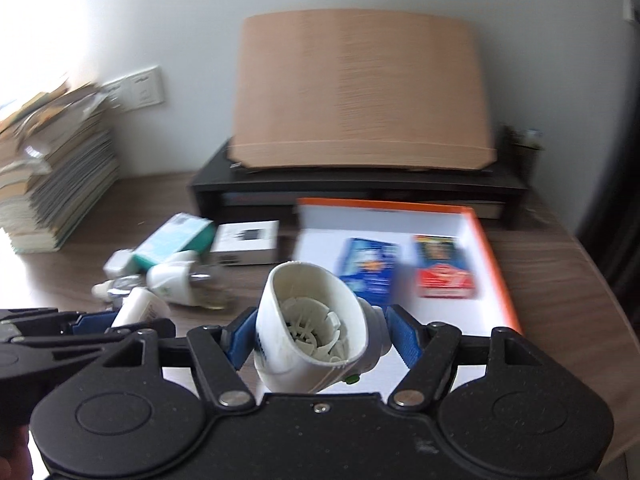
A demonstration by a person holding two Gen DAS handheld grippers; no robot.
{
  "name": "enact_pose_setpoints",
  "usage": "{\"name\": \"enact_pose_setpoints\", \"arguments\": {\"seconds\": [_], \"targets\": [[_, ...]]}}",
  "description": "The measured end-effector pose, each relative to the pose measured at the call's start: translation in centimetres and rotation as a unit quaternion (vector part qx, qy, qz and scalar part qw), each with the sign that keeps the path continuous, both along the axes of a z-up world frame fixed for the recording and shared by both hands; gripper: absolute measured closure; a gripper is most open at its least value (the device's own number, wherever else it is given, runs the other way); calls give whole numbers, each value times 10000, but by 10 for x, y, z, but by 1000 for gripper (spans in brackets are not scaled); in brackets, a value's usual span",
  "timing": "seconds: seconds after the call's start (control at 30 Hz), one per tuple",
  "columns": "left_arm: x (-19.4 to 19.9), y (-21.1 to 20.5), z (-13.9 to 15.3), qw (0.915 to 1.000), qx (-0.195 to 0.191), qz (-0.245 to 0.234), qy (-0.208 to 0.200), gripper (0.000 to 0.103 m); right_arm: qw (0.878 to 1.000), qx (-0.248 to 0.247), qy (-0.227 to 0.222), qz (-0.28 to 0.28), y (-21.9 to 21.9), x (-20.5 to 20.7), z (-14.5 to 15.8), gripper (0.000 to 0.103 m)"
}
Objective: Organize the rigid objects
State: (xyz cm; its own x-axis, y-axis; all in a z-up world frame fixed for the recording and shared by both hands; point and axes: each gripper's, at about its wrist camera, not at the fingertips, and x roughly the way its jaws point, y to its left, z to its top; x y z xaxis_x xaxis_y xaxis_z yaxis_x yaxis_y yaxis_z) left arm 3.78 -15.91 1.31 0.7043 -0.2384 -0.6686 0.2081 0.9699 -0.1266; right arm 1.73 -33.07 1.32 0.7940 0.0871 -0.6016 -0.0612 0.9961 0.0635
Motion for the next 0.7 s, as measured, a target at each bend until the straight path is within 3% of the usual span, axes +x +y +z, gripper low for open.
{"name": "enact_pose_setpoints", "arguments": {"seconds": [0.33,0.7], "targets": [[2,-78,6,9987,79,-486,-127,70,9983,111,-102,-565,-75,-27,7,20],[1,-110,6,9986,134,-497,-155,70,9984,215,-77,-521,-105,-29,3,20]]}}
